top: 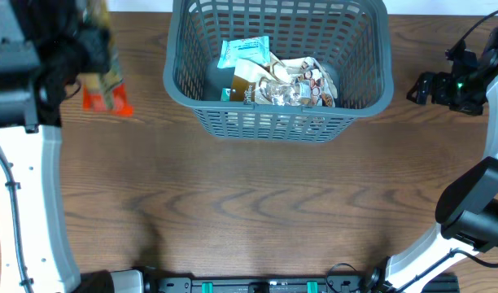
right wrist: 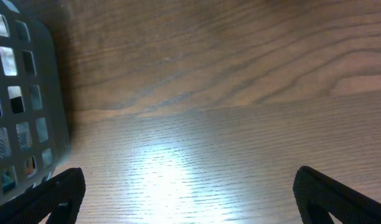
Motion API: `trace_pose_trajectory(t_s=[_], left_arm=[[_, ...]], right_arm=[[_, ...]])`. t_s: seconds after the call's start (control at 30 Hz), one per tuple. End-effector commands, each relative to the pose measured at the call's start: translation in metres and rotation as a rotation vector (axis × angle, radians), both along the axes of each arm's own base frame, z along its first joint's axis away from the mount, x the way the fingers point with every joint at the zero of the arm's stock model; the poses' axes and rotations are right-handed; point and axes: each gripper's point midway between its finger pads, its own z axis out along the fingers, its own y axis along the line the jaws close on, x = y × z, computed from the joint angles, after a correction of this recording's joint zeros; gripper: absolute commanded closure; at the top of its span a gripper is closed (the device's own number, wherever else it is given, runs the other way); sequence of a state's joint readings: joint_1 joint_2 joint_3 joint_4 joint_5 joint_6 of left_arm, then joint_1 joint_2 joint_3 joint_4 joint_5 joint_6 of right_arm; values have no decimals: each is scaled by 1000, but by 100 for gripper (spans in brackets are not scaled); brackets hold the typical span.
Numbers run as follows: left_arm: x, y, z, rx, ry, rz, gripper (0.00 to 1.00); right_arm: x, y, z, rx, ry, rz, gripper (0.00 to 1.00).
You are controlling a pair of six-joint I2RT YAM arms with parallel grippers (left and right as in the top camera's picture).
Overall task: Pack container
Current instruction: 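Lift the spaghetti pack with the left gripper and lay it in the basket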
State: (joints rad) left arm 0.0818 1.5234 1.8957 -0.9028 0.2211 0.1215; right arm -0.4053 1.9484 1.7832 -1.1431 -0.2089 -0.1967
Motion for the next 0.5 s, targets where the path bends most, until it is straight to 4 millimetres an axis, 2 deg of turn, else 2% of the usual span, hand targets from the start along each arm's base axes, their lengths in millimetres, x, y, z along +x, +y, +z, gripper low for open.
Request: trace_pose_trajectory(t_s=[0.0, 0.23, 0.33, 0.47], left_arm=[[18, -32, 18, 96, -55, -112, 95], [28, -131, -1, 371, -88, -469, 94], [28, -157, -7, 487, -104, -538, 94], [26, -172, -7, 603, -118, -541, 94]], right_arm=[[1, 8, -2, 2, 4, 34, 1], [1, 8, -2, 1, 4, 34, 1], [1, 8, -2, 1, 3, 34, 1], [1, 8, -2, 1, 4, 34, 1]])
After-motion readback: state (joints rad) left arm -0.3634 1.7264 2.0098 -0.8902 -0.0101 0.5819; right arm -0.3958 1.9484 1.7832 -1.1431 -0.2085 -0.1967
